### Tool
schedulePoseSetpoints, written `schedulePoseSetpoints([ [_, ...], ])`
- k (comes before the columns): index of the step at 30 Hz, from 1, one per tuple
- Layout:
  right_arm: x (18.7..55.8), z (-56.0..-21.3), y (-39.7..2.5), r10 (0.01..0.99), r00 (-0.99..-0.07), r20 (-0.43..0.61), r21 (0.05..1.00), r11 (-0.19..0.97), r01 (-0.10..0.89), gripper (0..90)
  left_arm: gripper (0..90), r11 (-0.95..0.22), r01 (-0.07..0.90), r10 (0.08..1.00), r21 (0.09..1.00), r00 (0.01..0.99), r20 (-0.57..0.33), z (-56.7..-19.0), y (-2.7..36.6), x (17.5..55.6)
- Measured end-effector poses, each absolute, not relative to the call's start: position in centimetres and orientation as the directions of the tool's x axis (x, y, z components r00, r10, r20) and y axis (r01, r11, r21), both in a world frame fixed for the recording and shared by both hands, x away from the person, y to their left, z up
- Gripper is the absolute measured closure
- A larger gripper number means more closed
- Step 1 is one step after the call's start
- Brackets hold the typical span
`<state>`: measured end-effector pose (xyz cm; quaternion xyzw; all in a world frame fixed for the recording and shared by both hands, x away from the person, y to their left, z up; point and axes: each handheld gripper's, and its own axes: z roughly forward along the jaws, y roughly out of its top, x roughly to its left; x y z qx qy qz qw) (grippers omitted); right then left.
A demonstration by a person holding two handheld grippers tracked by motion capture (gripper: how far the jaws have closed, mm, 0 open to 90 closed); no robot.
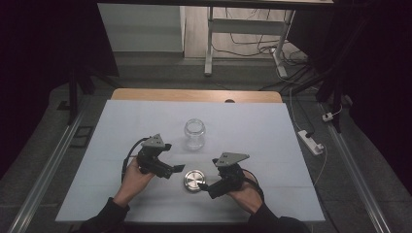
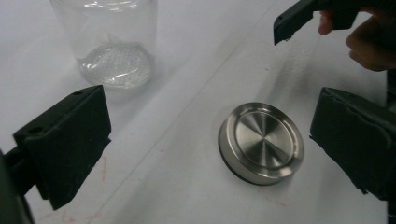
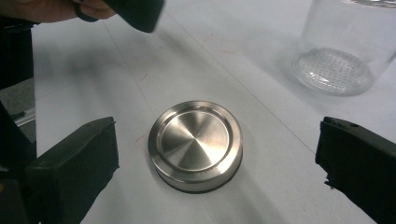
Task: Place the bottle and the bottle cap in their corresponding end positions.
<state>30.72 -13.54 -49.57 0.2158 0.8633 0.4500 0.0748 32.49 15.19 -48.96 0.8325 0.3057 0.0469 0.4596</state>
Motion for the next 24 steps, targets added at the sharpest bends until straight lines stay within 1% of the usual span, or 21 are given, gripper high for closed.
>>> schedulePoseSetpoints([
  [11, 30.1, -49.5, -14.4, 0.455, -0.889, 0.060, 0.803, 0.507, 0.314, 0.0, 0.0, -0.403, 0.478, 0.557, 0.781, 0.805, -0.205, -49.1, 16.1, 30.2],
  [24, 29.4, -49.3, -17.0, 0.501, -0.863, 0.064, 0.810, 0.479, 0.338, 0.0, 0.0, -0.329, 0.509, 0.605, 0.795, 0.760, -0.236, -49.2, 19.1, 27.2],
])
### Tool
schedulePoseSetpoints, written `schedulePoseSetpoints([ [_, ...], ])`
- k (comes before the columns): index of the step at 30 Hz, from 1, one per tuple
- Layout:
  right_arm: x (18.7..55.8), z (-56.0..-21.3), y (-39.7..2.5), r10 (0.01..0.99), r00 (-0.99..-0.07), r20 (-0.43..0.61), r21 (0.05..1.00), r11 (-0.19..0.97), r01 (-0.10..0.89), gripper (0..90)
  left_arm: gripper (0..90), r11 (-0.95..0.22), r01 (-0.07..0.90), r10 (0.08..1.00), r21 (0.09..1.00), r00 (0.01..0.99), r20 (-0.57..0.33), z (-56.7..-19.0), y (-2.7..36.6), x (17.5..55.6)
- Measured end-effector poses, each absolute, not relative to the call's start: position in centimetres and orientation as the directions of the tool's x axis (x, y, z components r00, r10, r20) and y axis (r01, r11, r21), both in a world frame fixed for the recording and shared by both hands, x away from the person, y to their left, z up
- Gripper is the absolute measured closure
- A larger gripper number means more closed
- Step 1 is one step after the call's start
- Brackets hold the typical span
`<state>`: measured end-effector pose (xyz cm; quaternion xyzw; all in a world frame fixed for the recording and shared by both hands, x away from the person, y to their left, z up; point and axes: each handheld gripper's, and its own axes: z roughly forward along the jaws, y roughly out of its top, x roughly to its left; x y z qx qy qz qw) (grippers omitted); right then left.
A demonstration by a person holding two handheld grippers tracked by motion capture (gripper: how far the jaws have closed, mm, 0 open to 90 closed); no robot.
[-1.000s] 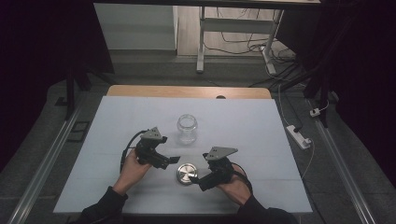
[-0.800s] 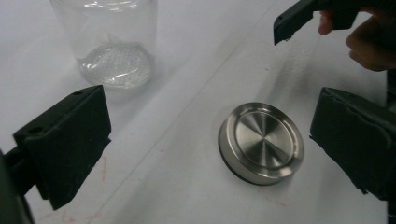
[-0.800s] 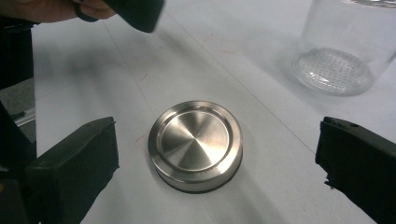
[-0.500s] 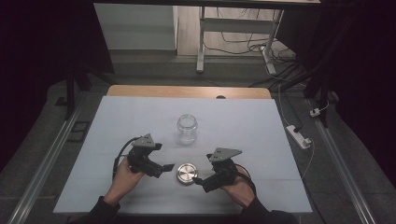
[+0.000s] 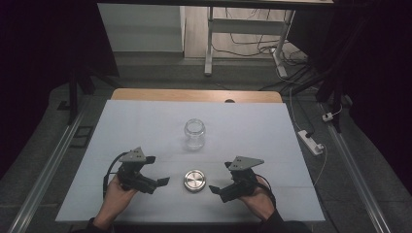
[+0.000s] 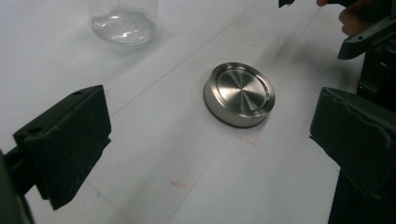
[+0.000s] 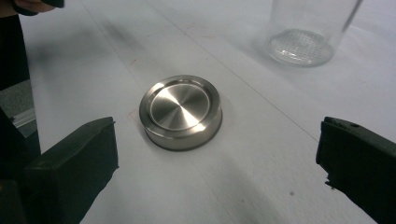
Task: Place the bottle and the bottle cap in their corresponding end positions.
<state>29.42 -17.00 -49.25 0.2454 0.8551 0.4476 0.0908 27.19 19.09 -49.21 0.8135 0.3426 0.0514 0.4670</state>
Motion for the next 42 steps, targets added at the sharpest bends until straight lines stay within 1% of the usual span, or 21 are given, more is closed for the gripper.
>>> schedulePoseSetpoints([
  [4, 29.3, -49.1, -17.8, 0.514, -0.856, 0.053, 0.811, 0.478, 0.337, 0.0, 0.0, -0.298, 0.521, 0.606, 0.800, 0.751, -0.263, -49.3, 20.0, 26.5],
  [21, 28.2, -48.8, -21.9, 0.598, -0.800, 0.043, 0.810, 0.447, 0.378, 0.0, 0.0, -0.270, 0.552, 0.697, 0.789, 0.677, -0.235, -49.9, 23.6, 22.9],
  [31, 27.3, -48.7, -25.1, 0.679, -0.733, 0.038, 0.816, 0.402, 0.415, 0.0, 0.0, -0.246, 0.579, 0.738, 0.777, 0.632, -0.237, -50.6, 25.6, 20.9],
  [42, 26.0, -48.9, -27.6, 0.733, -0.678, 0.055, 0.809, 0.365, 0.460, 0.0, 0.0, -0.194, 0.616, 0.787, 0.764, 0.563, -0.253, -51.4, 27.9, 18.8],
])
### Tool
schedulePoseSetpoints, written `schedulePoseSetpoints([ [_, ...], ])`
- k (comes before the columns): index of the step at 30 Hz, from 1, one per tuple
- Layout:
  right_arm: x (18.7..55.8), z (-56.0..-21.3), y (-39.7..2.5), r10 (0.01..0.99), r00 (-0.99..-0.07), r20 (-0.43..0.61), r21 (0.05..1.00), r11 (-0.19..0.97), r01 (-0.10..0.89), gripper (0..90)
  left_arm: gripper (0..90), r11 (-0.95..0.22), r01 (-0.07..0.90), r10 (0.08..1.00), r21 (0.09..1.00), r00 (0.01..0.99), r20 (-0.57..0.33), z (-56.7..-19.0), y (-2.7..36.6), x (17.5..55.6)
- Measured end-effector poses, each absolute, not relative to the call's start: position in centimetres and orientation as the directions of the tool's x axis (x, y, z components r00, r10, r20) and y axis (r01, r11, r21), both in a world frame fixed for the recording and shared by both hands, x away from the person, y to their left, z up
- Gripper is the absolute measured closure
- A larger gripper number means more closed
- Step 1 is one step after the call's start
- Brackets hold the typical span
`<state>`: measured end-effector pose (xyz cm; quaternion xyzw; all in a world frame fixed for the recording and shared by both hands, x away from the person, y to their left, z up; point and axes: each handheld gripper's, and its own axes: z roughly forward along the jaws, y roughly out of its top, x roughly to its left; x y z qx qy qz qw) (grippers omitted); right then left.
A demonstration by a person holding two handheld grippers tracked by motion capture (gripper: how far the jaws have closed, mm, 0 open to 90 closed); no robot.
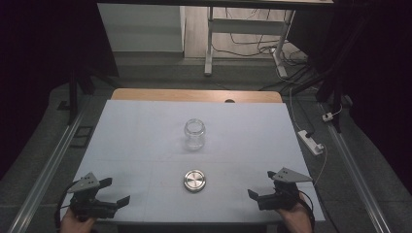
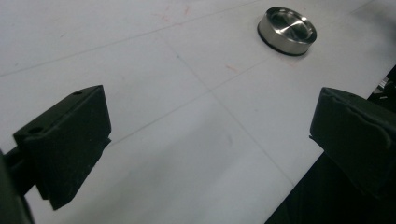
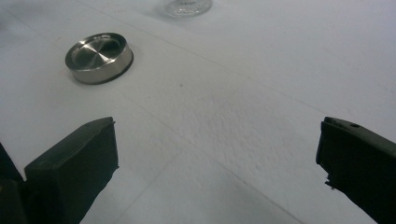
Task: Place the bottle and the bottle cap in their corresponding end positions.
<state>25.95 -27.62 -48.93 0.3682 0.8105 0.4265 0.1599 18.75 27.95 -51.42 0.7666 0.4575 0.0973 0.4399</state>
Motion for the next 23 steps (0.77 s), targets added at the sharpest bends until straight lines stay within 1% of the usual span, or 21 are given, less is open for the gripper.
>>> schedulePoseSetpoints([
  [6, 25.2, -49.1, -29.0, 0.759, -0.647, 0.067, 0.802, 0.346, 0.488, 0.0, 0.0, -0.183, 0.640, 0.806, 0.746, 0.532, -0.259, -52.0, 28.9, 17.9],
  [9, 24.8, -49.2, -29.4, 0.767, -0.638, 0.074, 0.794, 0.341, 0.503, 0.0, 0.0, -0.201, 0.646, 0.818, 0.736, 0.524, -0.236, -52.2, 29.0, 17.6],
  [15, 24.1, -49.3, -30.2, 0.777, -0.624, 0.086, 0.786, 0.332, 0.522, 0.0, 0.0, -0.217, 0.658, 0.829, 0.722, 0.514, -0.219, -52.4, 29.2, 17.1],
  [23, 23.8, -49.3, -30.7, 0.781, -0.617, 0.102, 0.776, 0.325, 0.540, 0.0, 0.0, -0.203, 0.686, 0.836, 0.699, 0.493, -0.241, -52.5, 29.4, 17.2],
])
